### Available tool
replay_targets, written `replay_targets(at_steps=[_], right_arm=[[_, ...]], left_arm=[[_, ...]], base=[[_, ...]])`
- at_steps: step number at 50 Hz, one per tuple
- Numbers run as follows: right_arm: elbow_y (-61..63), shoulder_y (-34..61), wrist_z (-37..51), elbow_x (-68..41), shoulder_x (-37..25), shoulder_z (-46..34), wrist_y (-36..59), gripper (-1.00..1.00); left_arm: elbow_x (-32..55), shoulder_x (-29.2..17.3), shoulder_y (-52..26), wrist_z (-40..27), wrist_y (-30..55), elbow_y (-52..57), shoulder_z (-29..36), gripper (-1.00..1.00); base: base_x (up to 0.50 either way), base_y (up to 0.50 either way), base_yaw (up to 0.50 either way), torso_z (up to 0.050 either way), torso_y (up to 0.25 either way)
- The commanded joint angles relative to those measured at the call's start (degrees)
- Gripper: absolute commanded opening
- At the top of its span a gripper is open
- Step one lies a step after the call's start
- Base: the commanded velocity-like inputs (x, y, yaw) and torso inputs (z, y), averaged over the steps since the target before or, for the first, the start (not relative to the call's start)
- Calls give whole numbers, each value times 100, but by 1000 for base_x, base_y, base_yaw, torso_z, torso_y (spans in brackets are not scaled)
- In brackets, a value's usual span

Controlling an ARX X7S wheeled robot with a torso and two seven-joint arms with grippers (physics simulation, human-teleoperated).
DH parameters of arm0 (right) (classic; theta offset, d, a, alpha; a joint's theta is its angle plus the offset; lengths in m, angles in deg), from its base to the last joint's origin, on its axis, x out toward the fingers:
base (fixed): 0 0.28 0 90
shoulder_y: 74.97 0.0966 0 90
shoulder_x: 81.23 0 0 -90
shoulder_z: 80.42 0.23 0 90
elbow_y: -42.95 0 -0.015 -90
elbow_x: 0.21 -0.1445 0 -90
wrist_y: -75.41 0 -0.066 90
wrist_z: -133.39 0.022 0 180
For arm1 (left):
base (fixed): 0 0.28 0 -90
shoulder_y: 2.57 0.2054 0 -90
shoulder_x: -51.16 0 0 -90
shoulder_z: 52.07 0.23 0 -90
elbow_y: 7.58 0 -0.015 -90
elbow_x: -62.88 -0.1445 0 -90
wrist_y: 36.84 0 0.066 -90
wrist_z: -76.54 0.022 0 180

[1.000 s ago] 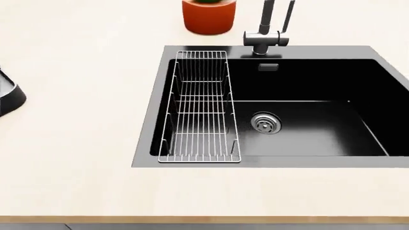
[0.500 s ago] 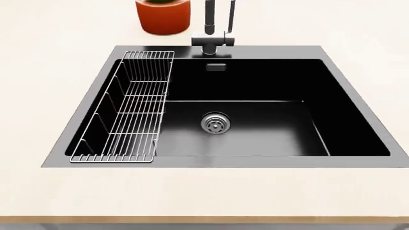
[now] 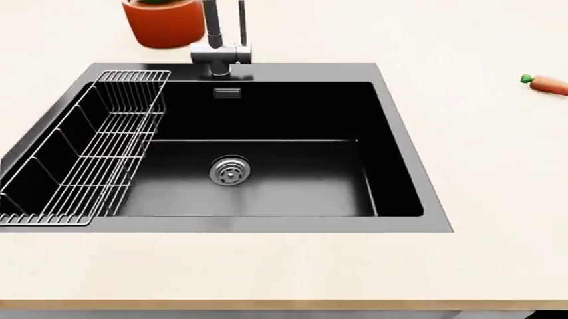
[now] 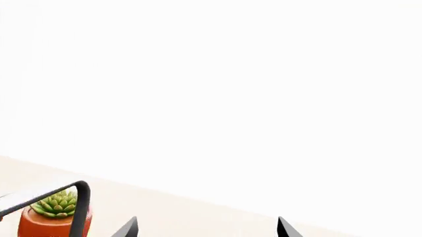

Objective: Place the two vegetables and bowl onto the tray for setting up a vegetable dip station.

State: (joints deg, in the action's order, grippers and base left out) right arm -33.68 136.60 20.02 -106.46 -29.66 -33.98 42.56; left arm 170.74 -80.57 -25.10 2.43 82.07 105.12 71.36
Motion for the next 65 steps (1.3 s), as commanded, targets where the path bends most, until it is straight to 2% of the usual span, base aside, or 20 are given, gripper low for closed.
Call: replay_targets(at_steps=[1, 60, 65], right_arm=[[8, -10, 1, 3, 20, -1, 2, 100], [0, -192, -86, 179, 14, 6, -50, 100], [-49, -152, 45, 179, 6, -53, 15, 100]], left_arm=[[13, -8, 2, -3, -5, 8, -13, 100], [29, -30, -39, 6, -11, -39, -70, 100], [25, -33, -15, 12, -9, -21, -65, 100]], base=[[0, -500, 0, 0, 0], [0, -500, 0, 0, 0], [0, -52, 0, 0, 0]])
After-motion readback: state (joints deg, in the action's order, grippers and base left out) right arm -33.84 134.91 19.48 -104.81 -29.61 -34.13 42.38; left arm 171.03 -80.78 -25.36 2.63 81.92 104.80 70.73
